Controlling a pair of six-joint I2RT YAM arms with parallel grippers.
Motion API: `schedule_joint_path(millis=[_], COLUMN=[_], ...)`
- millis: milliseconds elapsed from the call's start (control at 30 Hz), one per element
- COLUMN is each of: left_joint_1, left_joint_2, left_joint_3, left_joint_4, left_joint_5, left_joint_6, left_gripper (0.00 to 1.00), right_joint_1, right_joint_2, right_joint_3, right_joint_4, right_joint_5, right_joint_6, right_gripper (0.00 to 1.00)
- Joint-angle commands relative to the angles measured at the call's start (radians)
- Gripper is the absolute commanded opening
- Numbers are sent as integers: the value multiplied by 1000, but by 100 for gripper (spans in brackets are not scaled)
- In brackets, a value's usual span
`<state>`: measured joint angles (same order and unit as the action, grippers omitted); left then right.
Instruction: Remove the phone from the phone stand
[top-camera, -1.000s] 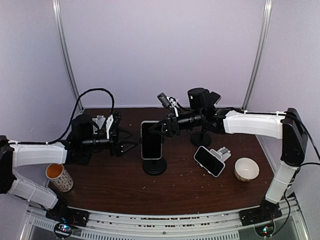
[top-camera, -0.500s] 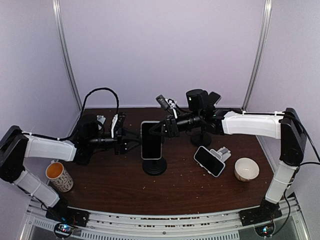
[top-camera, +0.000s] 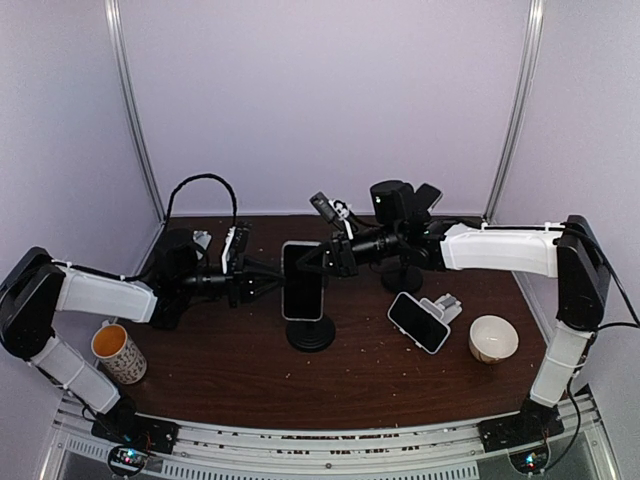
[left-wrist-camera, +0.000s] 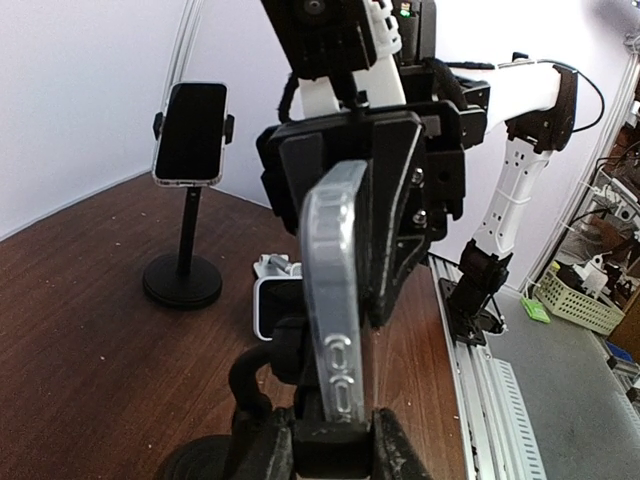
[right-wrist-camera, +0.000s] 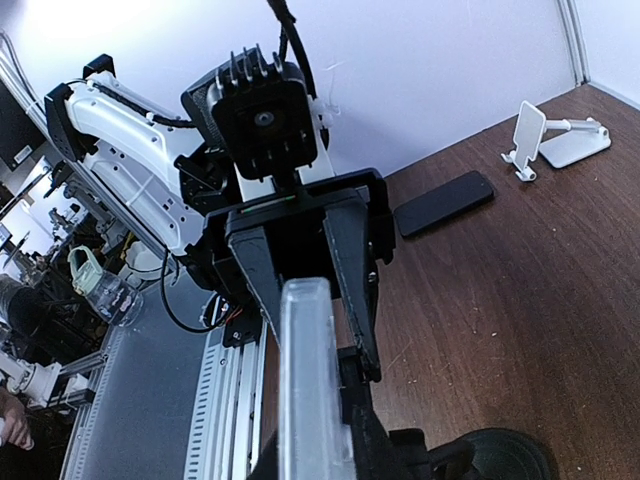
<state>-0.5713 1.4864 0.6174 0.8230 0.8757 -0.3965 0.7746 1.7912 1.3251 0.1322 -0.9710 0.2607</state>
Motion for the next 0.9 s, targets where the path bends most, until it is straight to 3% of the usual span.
schedule_joint_path(millis=[0, 267, 367, 500, 767, 867], left_joint_1=[7, 12, 22, 43, 96, 114], left_joint_2=[-28, -46, -61, -57, 27, 46], left_joint_3=[-23, -38, -56, -85, -106, -107], left_joint_4=[68, 57, 76, 167, 479, 498], left_joint_5=[-7, 9, 26, 44, 97, 74], left_joint_6=[-2, -9, -16, -71, -277, -290], left_gripper=[19, 15, 8, 0, 0, 0], right_joint_1=[7, 5, -1, -15, -49, -54], right_joint_2=[8, -12, -21, -27, -13, -16], right_joint_3=[14, 14, 21, 32, 48, 47], right_joint_4=[-24, -77, -156, -275, -392, -407], right_joint_5=[1, 21, 18, 8, 10, 5], right_joint_6=[-15, -74, -135, -223, -284, -295], right_gripper=[12, 2, 0, 0, 0, 0])
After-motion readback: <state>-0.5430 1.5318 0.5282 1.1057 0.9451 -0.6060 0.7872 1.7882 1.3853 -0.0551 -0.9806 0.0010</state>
